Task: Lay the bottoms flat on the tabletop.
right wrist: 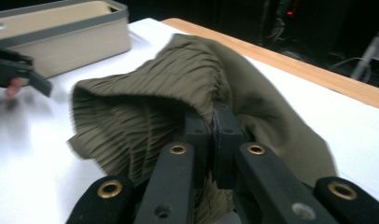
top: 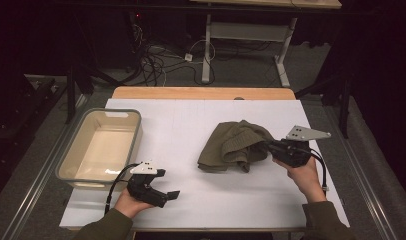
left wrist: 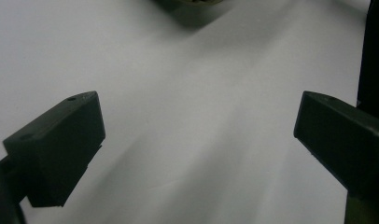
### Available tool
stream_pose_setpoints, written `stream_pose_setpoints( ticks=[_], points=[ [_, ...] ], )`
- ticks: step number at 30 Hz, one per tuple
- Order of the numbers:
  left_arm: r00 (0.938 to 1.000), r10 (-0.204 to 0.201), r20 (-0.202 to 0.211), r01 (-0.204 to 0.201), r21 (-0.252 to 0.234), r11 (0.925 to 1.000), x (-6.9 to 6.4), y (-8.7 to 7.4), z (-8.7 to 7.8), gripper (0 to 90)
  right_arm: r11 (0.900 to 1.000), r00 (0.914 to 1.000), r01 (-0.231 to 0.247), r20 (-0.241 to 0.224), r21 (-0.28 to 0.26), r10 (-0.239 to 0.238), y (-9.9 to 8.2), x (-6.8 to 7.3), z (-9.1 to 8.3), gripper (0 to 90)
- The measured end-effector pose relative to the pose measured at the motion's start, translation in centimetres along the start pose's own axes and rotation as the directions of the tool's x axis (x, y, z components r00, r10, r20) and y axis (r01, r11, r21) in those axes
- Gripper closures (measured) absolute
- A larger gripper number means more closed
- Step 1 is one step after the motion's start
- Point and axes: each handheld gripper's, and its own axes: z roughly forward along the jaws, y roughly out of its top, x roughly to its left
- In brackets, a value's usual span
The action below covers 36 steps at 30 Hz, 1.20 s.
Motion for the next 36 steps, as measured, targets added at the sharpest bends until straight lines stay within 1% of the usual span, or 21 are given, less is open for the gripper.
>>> stream_pose_setpoints(
  ticks=[4,5,7,8,10,12,14,16,18,19,20,21,22,24,25,26,27,28,31,35,36],
  points=[
    [1.0,0.0,-0.001,0.0,0.001,1.0,0.0,0.0,0.0,1.4,0.9997,0.9986,-0.023,0.048,0.009,0.023,-0.5,-1.2,-0.5,88.0],
    [1.0,0.0,0.0,0.0,0.0,1.0,0.0,0.0,0.0,1.4,0.9995,0.9978,-0.025,0.062,0.016,0.024,-0.6,-1.4,-0.6,88.1],
    [1.0,0.001,-0.001,-0.001,0.001,1.0,0.0,0.0,0.0,1.6,0.9981,0.9955,-0.047,0.084,0.039,0.044,-1.1,-2.1,-0.6,87.8],
    [1.0,0.001,-0.001,-0.001,0.001,1.0,0.0,0.0,0.0,2.0,0.9976,0.9937,-0.05,0.103,0.048,0.044,-1.4,-2.3,-0.6,87.8],
    [1.0,0.001,-0.001,-0.001,0.001,1.0,0.0,0.0,0.0,2.0,0.9957,0.9918,-0.07,0.111,0.06,0.063,-1.8,-2.9,-0.6,87.8],
    [1.0,0.001,-0.001,-0.001,0.002,1.0,0.0,0.0,0.0,2.0,0.9941,0.9891,-0.078,0.13,0.075,0.068,-2.3,-3.4,-0.6,87.6],
    [1.0,0.001,-0.002,-0.001,0.003,1.0,0.0,0.0,0.0,2.0,0.9913,0.9877,-0.099,0.13,0.086,0.088,-2.7,-3.8,-0.6,87.1],
    [1.0,0.001,-0.002,-0.001,0.003,1.0,0.0,0.0,0.0,2.0,0.9881,0.9877,-0.118,0.114,0.098,0.107,-3.1,-3.8,-0.6,82.7],
    [1.0,0.0,-0.003,0.0,0.002,1.0,0.0,0.0,0.0,2.0,0.9858,0.9886,-0.125,0.098,0.111,0.115,-3.4,-3.5,-0.6,77.2],
    [1.0,0.0,-0.003,0.0,0.001,1.0,0.0,0.0,0.0,2.0,0.985,0.9902,-0.121,0.086,0.123,0.11,-3.6,-3.2,-0.6,71.2],
    [1.0,0.0,-0.003,0.0,0.001,1.0,0.0,0.0,0.0,2.0,0.983,0.9909,-0.121,0.076,0.139,0.111,-3.7,-2.9,-0.7,67.6],
    [1.0,-0.001,-0.003,0.001,0.001,1.0,0.1,0.0,0.0,2.0,0.9827,0.9921,-0.113,0.07,0.147,0.104,-3.8,-2.6,-0.7,65.6],
    [1.0,-0.001,-0.003,0.001,0.001,1.0,0.1,0.0,0.0,2.0,0.9827,0.994,-0.101,0.058,0.156,0.093,-3.9,-2.1,-0.8,60.9],
    [1.0,-0.001,-0.004,0.001,0.002,1.0,0.0,0.0,0.0,2.0,0.9829,0.9953,-0.093,0.045,0.159,0.086,-3.9,-1.2,-1.3,52.4],
    [1.0,-0.001,-0.003,0.001,0.002,1.0,0.0,0.0,0.0,2.0,0.9839,0.9956,-0.087,0.046,0.156,0.081,-3.8,-0.7,-1.6,49.0],
    [1.0,-0.001,-0.003,0.001,0.0,1.0,0.0,0.0,0.0,2.0,0.9864,0.9962,-0.08,0.045,0.143,0.075,-3.7,-0.3,-1.9,45.1],
    [1.0,-0.001,-0.003,0.001,0.0,1.0,0.0,0.0,0.0,2.0,0.9882,0.9964,-0.081,0.032,0.13,0.078,-3.5,0.1,-2.3,42.5],
    [1.0,-0.002,-0.003,0.002,0.002,1.0,0.0,0.0,0.0,2.0,0.9896,0.9965,-0.083,0.015,0.117,0.082,-3.3,0.4,-2.7,41.4],
    [1.0,-0.001,-0.003,0.001,0.004,1.0,0.0,0.0,0.1,2.0,0.9946,0.9972,-0.073,-0.014,0.073,0.074,-2.5,1.4,-3.4,39.1],
    [1.0,0.0,-0.003,0.0,0.007,1.0,0.0,0.0,0.2,2.0,0.9979,0.9972,-0.045,-0.057,0.046,0.048,-1.2,2.8,-2.8,38.9],
    [1.0,0.0,-0.003,0.0,0.006,1.0,0.0,0.0,0.2,2.0,0.9984,0.996,-0.036,-0.08,0.044,0.04,-0.8,3.4,-2.4,38.9]
  ],
)
